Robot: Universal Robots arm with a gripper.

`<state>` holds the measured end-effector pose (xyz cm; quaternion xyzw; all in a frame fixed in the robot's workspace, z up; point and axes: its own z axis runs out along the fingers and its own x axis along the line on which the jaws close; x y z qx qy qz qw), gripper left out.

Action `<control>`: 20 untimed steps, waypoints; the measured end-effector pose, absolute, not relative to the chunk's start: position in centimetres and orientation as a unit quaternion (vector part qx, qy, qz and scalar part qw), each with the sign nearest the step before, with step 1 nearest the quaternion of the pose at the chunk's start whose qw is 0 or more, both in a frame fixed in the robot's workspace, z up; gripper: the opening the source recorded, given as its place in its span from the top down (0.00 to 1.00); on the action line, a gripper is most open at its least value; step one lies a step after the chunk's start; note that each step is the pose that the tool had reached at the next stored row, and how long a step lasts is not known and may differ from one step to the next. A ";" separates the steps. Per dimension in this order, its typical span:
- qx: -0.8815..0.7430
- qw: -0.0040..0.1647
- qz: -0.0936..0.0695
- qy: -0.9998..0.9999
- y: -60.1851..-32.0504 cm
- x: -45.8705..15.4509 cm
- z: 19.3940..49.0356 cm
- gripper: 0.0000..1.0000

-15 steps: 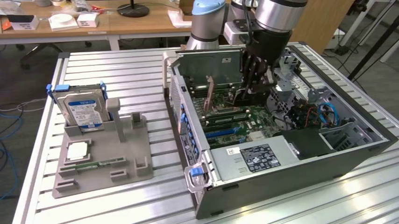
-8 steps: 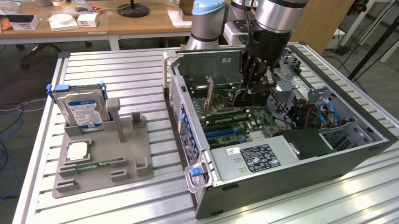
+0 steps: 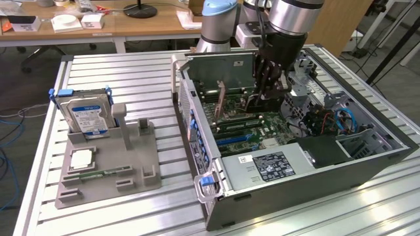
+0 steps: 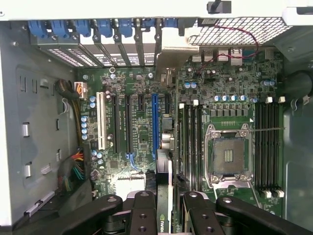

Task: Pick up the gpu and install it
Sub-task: 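Insert the gpu into the slot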

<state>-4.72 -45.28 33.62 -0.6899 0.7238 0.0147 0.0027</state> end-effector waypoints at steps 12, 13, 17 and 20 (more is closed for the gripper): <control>-0.690 0.003 0.015 0.724 -45.5 -4.7 33.2 0.74; -0.690 0.003 0.015 0.724 -45.5 -4.7 33.1 0.74; -0.690 0.003 0.015 0.724 -45.5 -4.7 33.0 0.74; -0.690 0.003 0.015 0.724 -45.5 -4.7 33.0 0.74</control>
